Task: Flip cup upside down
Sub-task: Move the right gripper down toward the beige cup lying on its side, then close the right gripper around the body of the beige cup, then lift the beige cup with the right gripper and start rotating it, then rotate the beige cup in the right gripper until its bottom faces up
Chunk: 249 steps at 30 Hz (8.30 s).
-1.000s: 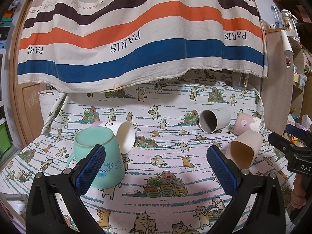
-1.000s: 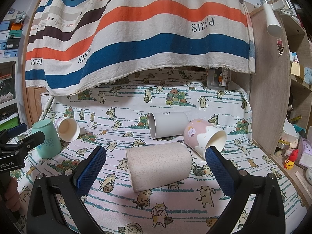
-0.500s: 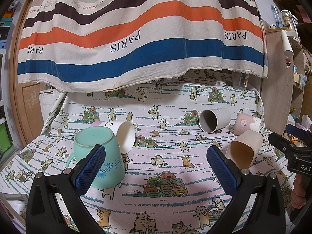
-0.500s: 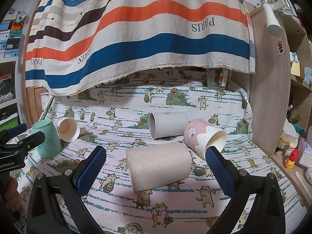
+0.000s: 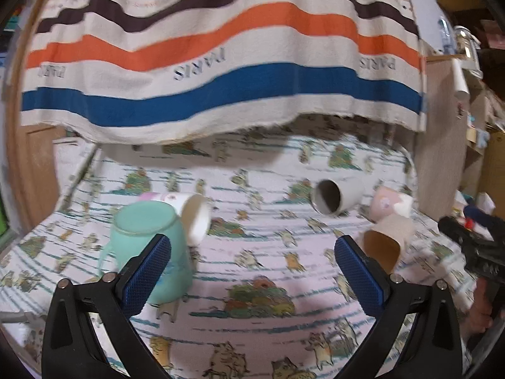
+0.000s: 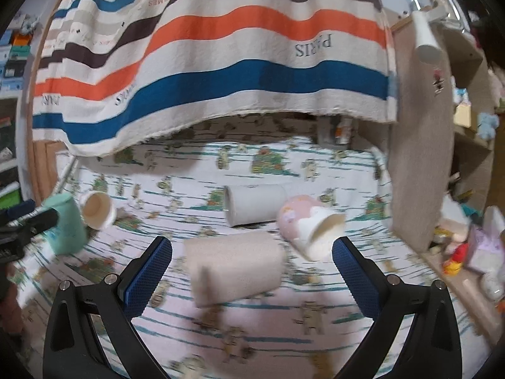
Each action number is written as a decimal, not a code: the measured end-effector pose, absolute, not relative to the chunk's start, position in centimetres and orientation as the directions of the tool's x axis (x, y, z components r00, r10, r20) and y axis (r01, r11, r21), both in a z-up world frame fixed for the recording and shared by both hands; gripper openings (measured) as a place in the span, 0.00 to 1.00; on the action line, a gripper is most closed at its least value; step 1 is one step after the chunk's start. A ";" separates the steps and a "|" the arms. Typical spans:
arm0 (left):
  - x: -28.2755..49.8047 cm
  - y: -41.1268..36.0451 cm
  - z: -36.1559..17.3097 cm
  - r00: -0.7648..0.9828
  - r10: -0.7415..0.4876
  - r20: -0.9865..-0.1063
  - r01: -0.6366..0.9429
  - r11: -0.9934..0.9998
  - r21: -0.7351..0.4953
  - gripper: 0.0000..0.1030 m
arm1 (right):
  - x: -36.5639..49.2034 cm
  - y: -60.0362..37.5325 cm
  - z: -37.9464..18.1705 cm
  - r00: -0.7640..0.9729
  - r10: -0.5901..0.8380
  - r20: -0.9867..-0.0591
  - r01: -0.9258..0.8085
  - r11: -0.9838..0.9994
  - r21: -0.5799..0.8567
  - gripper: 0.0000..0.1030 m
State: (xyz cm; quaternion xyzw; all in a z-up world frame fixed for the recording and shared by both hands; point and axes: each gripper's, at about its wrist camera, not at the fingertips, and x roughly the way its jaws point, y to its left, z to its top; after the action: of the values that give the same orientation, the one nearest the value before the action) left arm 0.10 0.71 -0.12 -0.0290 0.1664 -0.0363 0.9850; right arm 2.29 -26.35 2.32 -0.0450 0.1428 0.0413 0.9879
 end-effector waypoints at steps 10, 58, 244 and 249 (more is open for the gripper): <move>3.4 -2.7 -2.1 0.804 -0.111 -0.584 0.099 0.994 -0.052 0.37 | 5.3 -31.1 5.7 0.902 0.083 -0.423 -0.103 0.994 -0.025 0.99; 17.7 -8.7 -2.4 0.497 -0.316 -0.808 0.276 0.940 -0.198 0.13 | 14.0 -26.2 -0.8 0.648 0.114 -0.753 -0.175 0.985 -0.002 0.56; 8.1 0.1 0.0 0.648 -0.158 -0.745 0.171 0.984 -0.060 0.85 | 10.2 -17.4 -0.3 0.386 0.499 -0.776 -0.795 0.606 -0.005 0.71; 8.4 -0.3 0.2 0.662 -0.152 -0.734 0.173 0.984 -0.047 0.85 | 9.3 -17.6 0.4 0.426 0.488 -0.762 -0.786 0.617 -0.044 0.70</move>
State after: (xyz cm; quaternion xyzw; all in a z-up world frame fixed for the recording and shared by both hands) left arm 8.36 -0.30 0.25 0.0133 0.4013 -0.0890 0.9115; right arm 9.29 -17.57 0.37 -0.2016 0.3690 0.3884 0.8199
